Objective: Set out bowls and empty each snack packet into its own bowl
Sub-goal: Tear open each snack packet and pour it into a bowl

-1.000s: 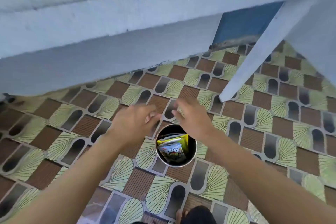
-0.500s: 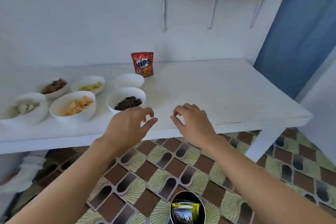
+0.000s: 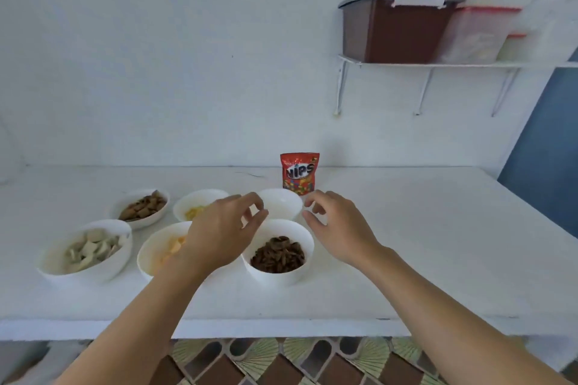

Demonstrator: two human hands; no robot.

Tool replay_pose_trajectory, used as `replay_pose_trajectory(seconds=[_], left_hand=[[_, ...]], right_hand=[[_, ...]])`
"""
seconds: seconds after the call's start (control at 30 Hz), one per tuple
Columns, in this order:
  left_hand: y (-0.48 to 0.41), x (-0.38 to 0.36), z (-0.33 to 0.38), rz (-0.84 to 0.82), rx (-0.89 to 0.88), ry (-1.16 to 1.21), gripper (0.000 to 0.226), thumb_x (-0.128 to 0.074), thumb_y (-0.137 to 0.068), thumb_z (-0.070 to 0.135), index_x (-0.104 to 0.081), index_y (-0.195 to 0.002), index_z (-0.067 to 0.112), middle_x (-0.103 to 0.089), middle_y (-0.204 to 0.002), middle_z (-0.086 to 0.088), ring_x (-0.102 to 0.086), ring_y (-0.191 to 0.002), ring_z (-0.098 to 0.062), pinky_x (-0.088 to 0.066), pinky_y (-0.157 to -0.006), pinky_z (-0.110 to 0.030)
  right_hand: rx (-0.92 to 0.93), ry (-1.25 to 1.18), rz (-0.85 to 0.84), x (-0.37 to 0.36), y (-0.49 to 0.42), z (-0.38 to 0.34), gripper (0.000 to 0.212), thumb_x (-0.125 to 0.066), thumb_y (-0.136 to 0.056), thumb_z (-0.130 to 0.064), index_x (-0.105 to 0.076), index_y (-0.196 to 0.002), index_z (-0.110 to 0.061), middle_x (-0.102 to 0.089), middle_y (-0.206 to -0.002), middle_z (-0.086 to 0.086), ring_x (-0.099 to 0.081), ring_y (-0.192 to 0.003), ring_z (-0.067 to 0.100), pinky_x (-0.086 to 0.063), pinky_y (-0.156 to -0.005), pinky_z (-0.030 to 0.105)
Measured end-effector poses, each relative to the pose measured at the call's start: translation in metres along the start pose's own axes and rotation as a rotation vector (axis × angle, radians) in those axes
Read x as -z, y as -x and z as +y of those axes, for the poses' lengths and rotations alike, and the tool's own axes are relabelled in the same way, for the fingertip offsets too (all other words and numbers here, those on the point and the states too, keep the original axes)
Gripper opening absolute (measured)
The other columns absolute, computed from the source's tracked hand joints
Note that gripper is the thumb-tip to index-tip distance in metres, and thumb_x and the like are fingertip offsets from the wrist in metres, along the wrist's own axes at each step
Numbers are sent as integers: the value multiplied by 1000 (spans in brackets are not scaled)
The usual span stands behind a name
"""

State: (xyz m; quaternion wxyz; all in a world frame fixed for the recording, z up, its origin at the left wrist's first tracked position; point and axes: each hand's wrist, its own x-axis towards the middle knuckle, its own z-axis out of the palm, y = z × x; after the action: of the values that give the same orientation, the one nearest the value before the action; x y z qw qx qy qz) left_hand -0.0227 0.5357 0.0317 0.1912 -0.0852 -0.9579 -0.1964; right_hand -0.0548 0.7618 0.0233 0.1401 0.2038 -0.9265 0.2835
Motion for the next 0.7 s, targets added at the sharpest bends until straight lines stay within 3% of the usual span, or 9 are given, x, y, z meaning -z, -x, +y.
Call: replay_pose_trajectory(seconds=[0.2,0.37,0.7], left_hand=[[-79,-5,-62,-33,-19,16,22,-50,-98,51,-55,-115,37,-66,-90,16,-64,-77,-8,-56,-70,-32],[-143,-24,-98,-84,5,58,20,-49,-99,50,-56,-113,37,-67,-92,18,-64,-82,-10,-56,-76,-35],[-239,-96,-109,-123,-3,111,23,-50,-99,49,-57,-113,32,-65,-94,14,-62,-83,-10,-56,-75,-33]], right_hand=[[-85,-17,16,-35,-91,-3,11,-57,-97,-34,-58,-105,-27,-59,-92,-11,-58,-84,8,-55,-79,40],[-163,-32,73,-54,-148,7,3,-56,-95,-30,-57,-97,-30,-61,-87,-9,-60,-81,13,-52,-82,44],[-233,43,88,-73,-226,71,5,-56,-96,-29,-58,-100,-28,-59,-96,-8,-58,-92,15,-51,-85,45]])
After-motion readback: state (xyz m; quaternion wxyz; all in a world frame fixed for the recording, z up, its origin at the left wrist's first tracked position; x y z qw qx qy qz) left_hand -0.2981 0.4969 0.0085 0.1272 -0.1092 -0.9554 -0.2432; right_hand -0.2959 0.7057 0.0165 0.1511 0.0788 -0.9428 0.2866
